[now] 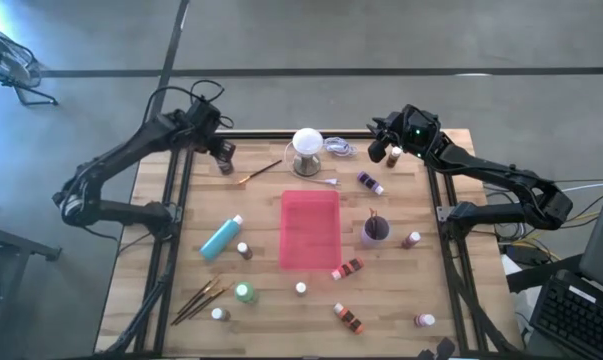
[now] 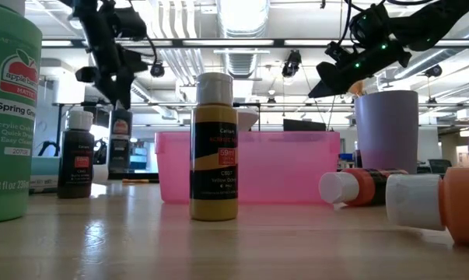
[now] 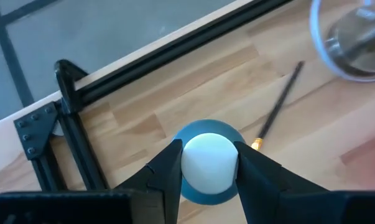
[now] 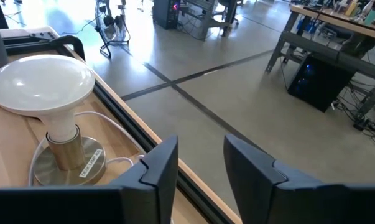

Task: Pick & Place Paint Supplies
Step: Put the large blue paint bottle into the red bin

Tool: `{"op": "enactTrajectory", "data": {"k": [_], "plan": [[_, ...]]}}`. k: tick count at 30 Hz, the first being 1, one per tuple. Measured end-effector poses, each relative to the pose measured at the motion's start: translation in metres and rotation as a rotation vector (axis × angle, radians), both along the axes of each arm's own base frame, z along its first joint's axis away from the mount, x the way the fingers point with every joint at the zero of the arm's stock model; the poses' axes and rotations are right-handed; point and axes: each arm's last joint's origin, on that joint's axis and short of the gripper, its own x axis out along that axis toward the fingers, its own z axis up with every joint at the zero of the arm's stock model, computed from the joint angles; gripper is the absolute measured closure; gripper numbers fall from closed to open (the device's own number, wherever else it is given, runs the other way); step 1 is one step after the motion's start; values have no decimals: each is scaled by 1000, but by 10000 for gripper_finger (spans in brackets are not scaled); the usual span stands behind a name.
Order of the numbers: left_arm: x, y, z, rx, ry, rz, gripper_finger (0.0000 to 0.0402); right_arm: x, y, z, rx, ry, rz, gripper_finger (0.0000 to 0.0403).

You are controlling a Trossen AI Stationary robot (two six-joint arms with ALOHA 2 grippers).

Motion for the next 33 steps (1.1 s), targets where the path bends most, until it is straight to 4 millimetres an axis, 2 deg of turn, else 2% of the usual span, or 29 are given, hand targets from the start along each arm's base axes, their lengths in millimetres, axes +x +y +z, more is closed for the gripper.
{"op": "enactTrajectory", "data": {"k": [8,18,27,33], "plan": [[20,-19,33,8,-148,-122,276,0,0,0,0,0,0,266],[53,-66,60,29,-301,-354,276,0,0,0,2,-2,0,274],[90,-106,67,8,-479,-619,276,0,0,0,2,-2,0,311],[121,-120,60,-2,-473,-728,276,0,0,0,2,-2,-1,335]]}}
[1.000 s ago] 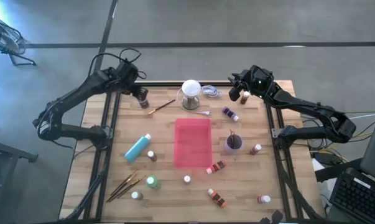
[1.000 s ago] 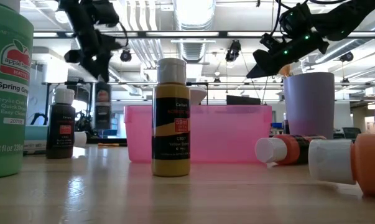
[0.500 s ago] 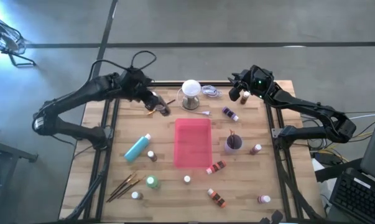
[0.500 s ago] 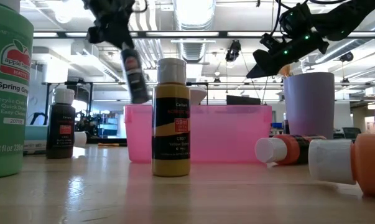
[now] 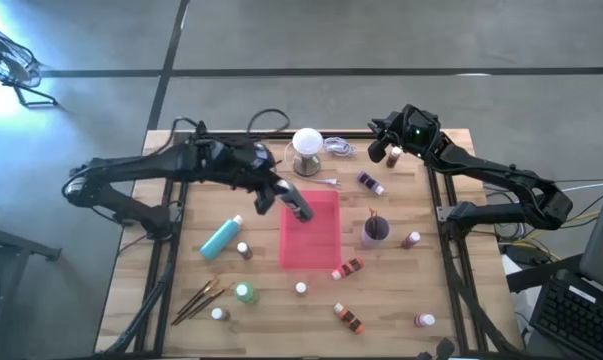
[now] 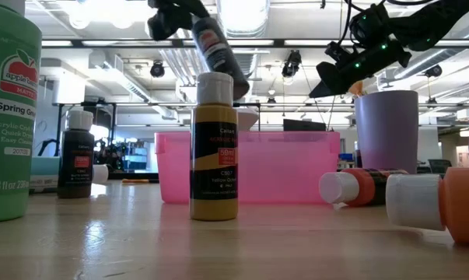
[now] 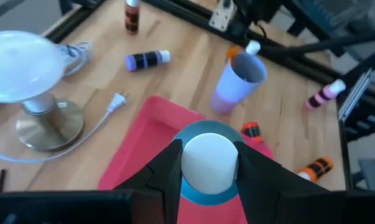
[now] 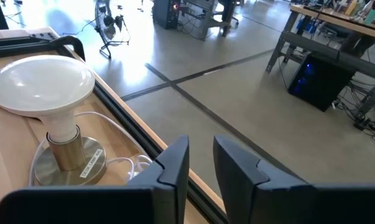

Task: Pick & Place Paint Supplies
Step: Put the large blue paint bottle into the red bin

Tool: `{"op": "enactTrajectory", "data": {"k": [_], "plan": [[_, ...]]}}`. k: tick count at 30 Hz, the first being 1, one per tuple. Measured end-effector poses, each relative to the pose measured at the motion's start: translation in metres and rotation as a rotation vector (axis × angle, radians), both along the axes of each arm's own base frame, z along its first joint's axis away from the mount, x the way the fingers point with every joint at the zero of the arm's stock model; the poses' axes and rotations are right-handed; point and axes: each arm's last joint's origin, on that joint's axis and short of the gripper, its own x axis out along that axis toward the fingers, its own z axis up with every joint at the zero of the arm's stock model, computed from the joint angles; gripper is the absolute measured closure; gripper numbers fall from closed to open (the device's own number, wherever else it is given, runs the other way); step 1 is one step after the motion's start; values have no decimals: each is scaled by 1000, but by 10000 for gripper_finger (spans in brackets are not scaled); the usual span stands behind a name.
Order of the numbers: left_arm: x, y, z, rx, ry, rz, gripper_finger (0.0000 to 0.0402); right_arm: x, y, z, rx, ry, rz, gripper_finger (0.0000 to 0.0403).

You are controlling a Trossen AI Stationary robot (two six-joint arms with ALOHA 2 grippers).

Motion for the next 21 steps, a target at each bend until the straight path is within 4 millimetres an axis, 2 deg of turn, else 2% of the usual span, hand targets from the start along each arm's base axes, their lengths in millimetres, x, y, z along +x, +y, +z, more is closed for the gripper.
{"op": "enactTrajectory", "data": {"k": [7,13,21], "plan": [[47,3,-8,107,63,-90,276,0,0,0,0,0,-1,348],[87,8,-18,185,144,-161,275,0,0,-1,-1,4,0,342],[118,14,-39,273,248,-173,275,0,0,-1,-11,14,5,313]]}}
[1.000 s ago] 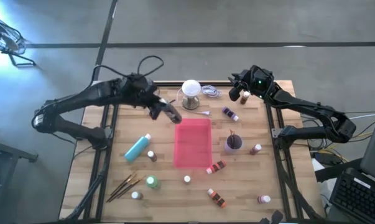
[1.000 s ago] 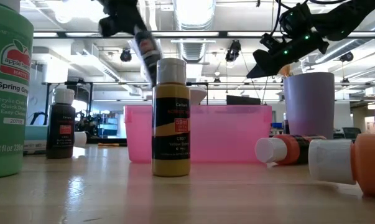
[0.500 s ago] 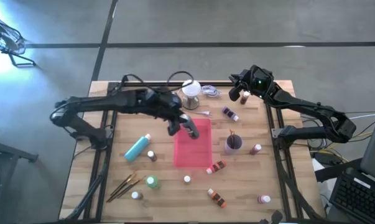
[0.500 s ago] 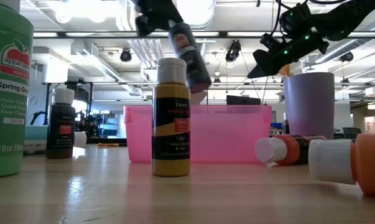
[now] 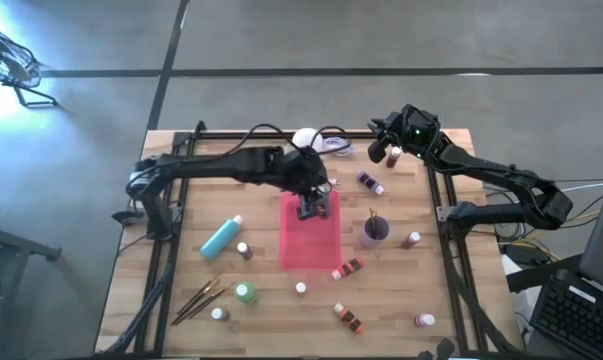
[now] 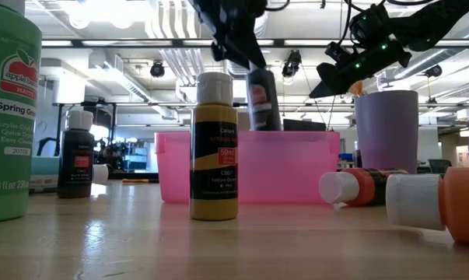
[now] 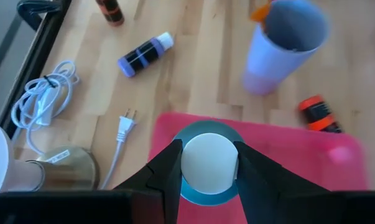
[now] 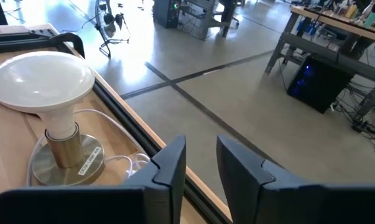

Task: Pick & Place Paint Supplies
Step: Put the large blue paint bottle into the red bin

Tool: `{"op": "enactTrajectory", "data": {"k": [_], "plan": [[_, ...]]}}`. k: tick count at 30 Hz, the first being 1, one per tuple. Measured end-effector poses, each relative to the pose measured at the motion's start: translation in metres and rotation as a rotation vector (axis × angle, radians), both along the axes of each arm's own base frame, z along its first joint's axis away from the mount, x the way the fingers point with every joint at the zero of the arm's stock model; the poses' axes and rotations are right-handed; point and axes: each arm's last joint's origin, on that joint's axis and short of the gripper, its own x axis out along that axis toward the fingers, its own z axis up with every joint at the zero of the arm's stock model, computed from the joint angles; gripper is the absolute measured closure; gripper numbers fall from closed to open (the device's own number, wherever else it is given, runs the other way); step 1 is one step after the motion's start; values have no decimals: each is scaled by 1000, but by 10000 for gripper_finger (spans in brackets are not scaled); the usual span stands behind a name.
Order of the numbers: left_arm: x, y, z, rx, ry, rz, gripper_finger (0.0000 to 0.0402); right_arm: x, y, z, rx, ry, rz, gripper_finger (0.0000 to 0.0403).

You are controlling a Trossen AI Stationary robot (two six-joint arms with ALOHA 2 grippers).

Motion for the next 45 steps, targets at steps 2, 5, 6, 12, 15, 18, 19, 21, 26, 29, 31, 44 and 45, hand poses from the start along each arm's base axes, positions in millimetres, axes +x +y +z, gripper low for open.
{"op": "enactTrajectory", "data": {"k": [2,5,6,12,15,18,19,21,26,29,31,44,45], "plan": [[4,3,-5,21,17,7,275,0,0,0,0,0,0,307],[6,8,-11,37,36,27,275,0,0,0,1,1,0,298],[7,9,-13,36,39,30,275,0,0,-1,1,1,0,296],[12,18,-19,43,39,51,275,0,0,-1,1,1,0,284],[14,20,-22,46,34,50,275,0,0,-1,1,1,0,279],[18,20,-28,48,43,46,275,0,0,0,1,1,0,275],[19,20,-29,47,43,46,275,0,0,0,1,1,0,273],[21,21,-33,47,51,45,275,0,0,0,1,1,0,271],[22,21,-36,47,49,45,275,0,0,0,1,1,0,266],[23,21,-35,48,39,46,275,0,0,0,1,1,0,268],[23,21,-35,45,34,49,275,0,0,0,1,1,0,273],[24,21,-45,17,27,40,275,0,0,0,1,1,1,325],[24,21,-45,17,24,40,275,0,0,0,1,1,1,329]]}}
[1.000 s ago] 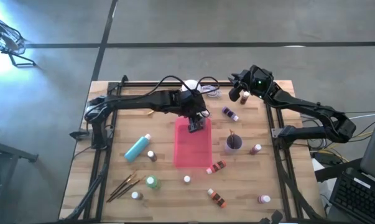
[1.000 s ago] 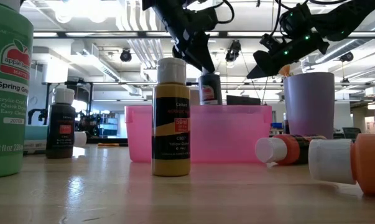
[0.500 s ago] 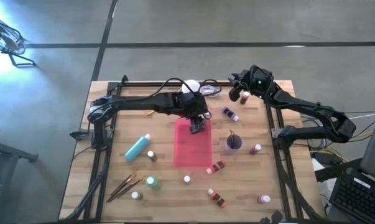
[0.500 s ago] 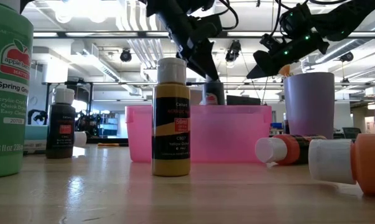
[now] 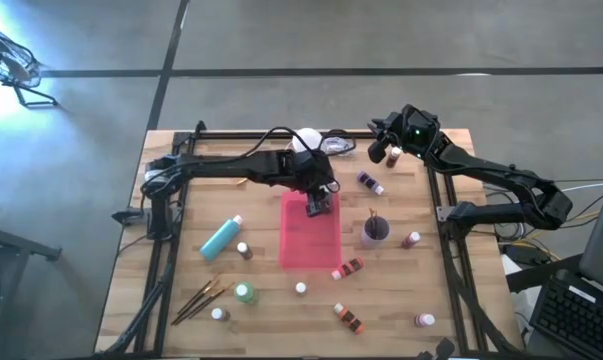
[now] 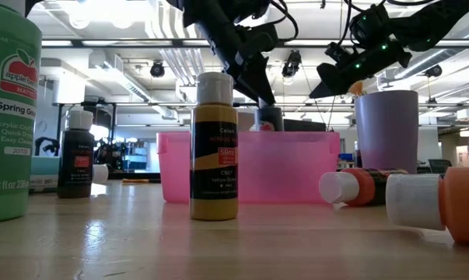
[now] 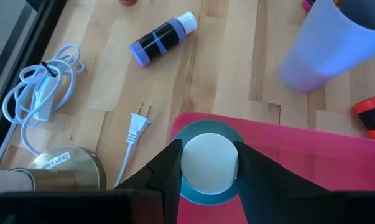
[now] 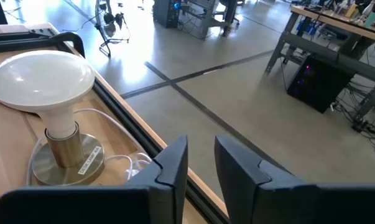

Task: Pick & Place Paint Supplies
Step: Put the large blue paint bottle into the red bin, then put the orange paintbrush into the purple cup

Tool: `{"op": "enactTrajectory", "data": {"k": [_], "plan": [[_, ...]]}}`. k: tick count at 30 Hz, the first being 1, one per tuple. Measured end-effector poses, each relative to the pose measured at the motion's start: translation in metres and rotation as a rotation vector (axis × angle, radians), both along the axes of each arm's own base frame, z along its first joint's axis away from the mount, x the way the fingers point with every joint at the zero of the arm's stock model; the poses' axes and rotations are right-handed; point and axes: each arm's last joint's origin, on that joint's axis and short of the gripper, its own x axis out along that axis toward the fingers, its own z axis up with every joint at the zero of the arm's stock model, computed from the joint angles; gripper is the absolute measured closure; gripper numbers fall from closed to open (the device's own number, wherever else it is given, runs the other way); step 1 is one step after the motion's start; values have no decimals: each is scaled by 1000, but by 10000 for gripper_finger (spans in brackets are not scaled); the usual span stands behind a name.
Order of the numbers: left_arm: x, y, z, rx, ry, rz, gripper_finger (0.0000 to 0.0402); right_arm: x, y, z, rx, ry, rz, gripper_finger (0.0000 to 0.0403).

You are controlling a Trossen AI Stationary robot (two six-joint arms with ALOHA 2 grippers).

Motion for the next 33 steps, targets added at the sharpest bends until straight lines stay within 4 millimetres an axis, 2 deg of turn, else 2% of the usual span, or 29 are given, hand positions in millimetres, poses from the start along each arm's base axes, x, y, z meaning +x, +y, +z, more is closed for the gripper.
{"op": "enactTrajectory", "data": {"k": [9,13,23,26,29,33], "plan": [[0,0,-3,1,-4,-1,275,0,0,0,0,0,0,349],[0,0,-3,10,-7,-11,262,0,0,0,0,0,0,350],[2,1,-2,42,-25,-40,214,0,0,0,0,0,-1,322],[-3,0,0,36,23,-37,205,0,0,0,0,0,-1,311],[-12,-1,14,36,92,-27,204,0,0,0,-1,2,0,302],[-28,-3,42,36,144,18,204,0,0,0,-2,4,0,291]]}}
